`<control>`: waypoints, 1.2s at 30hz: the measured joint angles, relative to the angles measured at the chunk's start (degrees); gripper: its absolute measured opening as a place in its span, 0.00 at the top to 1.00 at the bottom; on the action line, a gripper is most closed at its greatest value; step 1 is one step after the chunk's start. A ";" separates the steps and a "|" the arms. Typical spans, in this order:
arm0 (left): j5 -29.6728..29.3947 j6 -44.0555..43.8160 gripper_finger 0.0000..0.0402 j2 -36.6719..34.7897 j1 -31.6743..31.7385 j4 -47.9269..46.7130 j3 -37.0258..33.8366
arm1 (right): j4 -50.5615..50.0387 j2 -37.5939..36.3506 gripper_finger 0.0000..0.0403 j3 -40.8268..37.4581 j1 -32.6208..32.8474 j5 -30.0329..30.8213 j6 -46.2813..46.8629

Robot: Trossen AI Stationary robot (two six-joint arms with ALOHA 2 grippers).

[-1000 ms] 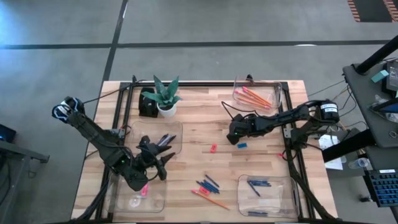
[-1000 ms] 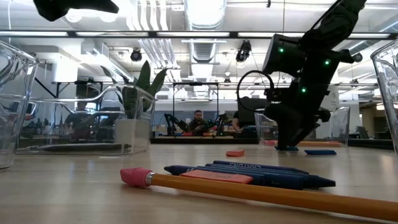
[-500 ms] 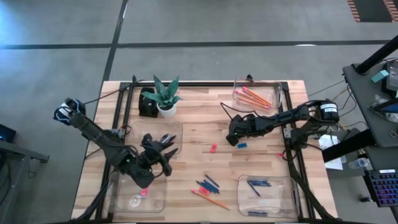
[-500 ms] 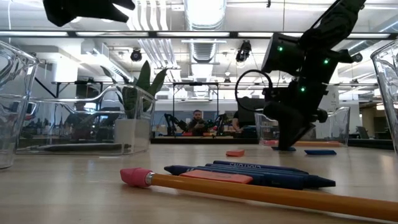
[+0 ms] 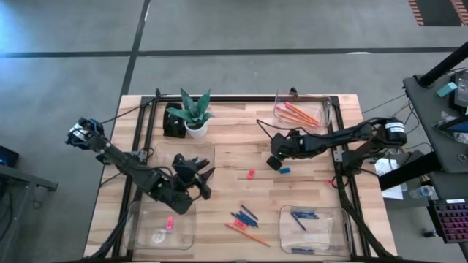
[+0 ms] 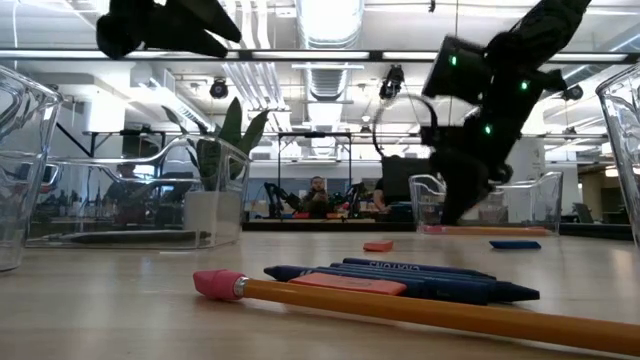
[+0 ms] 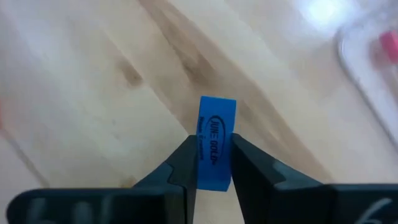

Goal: Sort crayons/erasers/pens/pencils in bins
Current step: Put the blue eraser into the bottom left transparent bin

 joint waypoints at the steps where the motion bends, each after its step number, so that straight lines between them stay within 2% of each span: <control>1: 0.00 -0.04 0.67 0.15 0.57 0.61 0.00 | 0.21 -0.64 0.81 0.05 0.00 0.04 -1.35; 7: 2.57 0.01 0.67 2.01 4.76 5.12 -0.05 | 4.71 -3.13 0.82 -0.04 0.48 0.25 -10.34; 13: 11.01 3.73 0.67 5.00 9.65 9.63 0.00 | 15.50 -3.70 0.80 0.07 3.00 0.01 -21.33; 17: 17.30 10.01 0.67 6.14 12.62 15.75 0.11 | 23.30 -3.53 0.82 0.09 5.22 -0.02 -28.86; 21: 23.79 15.20 0.67 6.52 15.51 19.48 0.13 | 28.04 -3.59 0.82 0.09 6.51 -0.14 -33.38; 23: 24.83 16.27 0.66 6.58 16.93 19.63 0.30 | 29.37 -3.61 0.82 0.09 6.92 -0.12 -34.79; 25: 24.85 16.13 0.63 6.76 18.47 19.84 0.35 | 30.47 -3.60 0.82 0.13 7.37 -0.11 -36.79; 32: 25.05 7.34 0.51 9.05 24.15 23.58 0.21 | 30.56 -3.48 0.82 1.91 8.17 -0.16 -41.46; 36: 31.10 7.19 0.46 11.68 25.67 30.14 0.17 | 30.54 -3.48 0.82 3.13 8.17 -0.10 -42.38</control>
